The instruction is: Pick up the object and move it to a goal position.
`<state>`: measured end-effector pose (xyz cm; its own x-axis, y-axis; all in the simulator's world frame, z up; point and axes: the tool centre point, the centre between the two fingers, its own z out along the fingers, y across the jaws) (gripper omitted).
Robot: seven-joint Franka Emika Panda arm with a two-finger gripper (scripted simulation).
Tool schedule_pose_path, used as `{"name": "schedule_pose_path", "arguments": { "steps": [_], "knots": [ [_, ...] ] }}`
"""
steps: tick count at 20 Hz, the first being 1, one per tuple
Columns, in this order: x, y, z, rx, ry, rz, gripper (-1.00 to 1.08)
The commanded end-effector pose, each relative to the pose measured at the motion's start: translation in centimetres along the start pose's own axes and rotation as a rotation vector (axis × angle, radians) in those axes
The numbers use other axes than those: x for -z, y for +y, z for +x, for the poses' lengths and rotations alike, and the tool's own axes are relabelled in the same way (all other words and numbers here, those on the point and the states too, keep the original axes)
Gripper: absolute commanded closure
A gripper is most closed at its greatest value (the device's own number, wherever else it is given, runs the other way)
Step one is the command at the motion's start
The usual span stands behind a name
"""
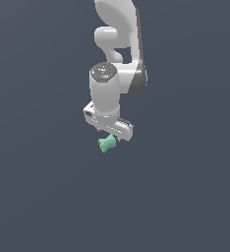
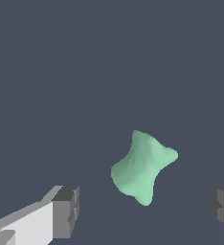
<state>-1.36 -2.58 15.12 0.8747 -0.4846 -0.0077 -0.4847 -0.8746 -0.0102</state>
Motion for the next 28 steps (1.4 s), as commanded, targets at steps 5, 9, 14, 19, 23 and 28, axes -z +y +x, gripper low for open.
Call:
{"name": "schedule_pose_path", "arguments": {
  "steps": [5,9,14,19,23,28],
  "knots": [
    [-1.8,0.7,-0.4,-0.187,0.002,-0.002,-0.92],
    [-2.8,1.2,-0.6,-0.3,0.003,-0.003,-0.92],
    [-3.8,1.7,-0.9,-0.413,0.006,-0.005,-0.92],
    [-4.4,2.0,-1.1,-0.489,0.009,-0.007,-0.92],
    [-4.7,2.2,-1.1,-0.524,0.01,-0.008,-0.92],
    [-4.8,2.2,-1.2,-0.531,0.01,-0.008,-0.92]
  ]
}}
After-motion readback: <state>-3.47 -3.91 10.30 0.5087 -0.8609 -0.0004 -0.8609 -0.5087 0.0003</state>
